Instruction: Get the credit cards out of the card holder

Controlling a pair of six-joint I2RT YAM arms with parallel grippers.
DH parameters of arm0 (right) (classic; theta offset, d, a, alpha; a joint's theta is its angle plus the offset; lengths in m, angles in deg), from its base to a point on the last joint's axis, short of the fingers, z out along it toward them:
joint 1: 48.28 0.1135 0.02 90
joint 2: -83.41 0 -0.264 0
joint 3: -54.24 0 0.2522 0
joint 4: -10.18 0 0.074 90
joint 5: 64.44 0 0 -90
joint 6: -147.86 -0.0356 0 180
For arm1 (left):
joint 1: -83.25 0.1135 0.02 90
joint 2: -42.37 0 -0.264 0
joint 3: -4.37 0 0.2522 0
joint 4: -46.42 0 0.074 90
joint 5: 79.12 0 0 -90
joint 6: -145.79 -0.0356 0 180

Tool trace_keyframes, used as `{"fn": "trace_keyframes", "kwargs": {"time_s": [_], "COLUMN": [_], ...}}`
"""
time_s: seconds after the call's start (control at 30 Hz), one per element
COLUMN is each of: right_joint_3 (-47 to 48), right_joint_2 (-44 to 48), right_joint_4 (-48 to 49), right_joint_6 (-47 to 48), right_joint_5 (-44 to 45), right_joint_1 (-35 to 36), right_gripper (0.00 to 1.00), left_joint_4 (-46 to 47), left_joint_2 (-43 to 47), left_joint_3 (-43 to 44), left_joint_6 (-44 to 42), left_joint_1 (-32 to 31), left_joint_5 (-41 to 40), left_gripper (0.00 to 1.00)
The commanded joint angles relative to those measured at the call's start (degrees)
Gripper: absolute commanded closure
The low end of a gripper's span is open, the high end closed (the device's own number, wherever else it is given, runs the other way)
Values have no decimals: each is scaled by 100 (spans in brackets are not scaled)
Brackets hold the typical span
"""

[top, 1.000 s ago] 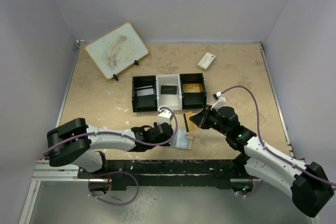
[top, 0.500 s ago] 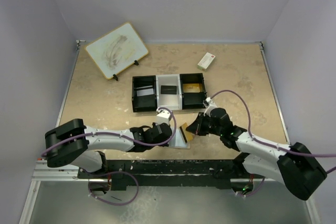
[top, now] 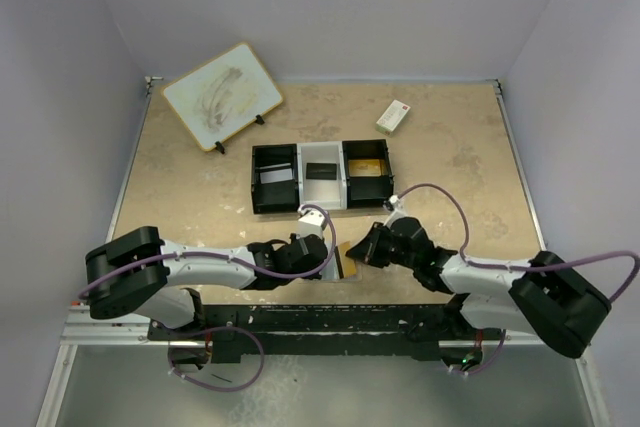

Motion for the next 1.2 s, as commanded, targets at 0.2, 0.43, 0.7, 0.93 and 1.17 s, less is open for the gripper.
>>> {"fn": "trace_keyframes", "kwargs": {"time_s": [0.2, 0.43, 0.7, 0.93, 1.17], "right_joint_3": [35, -27, 301, 409, 641], "right_joint_2": [-629, -139, -415, -749, 182], "right_joint_4": [864, 683, 86, 284, -938], "right_joint_6": [-454, -348, 123, 188, 332], "right_joint_5": [198, -8, -434, -567, 278], "right_joint_1": [440, 439, 433, 437, 426], "right_gripper": [83, 80, 85, 90, 100], "left_joint_4": [-231, -187, -122, -152, -214], "left_joint_2": [36, 41, 28, 15, 86], "left_joint_3": [-29, -81, -66, -38, 10], "left_joint_6": [44, 55, 44, 30, 48], "left_joint_1": [-7, -3, -6, -6, -6], "left_joint_5": [-103, -142, -143, -169, -268], "left_gripper": [100, 100, 100, 100, 96]}}
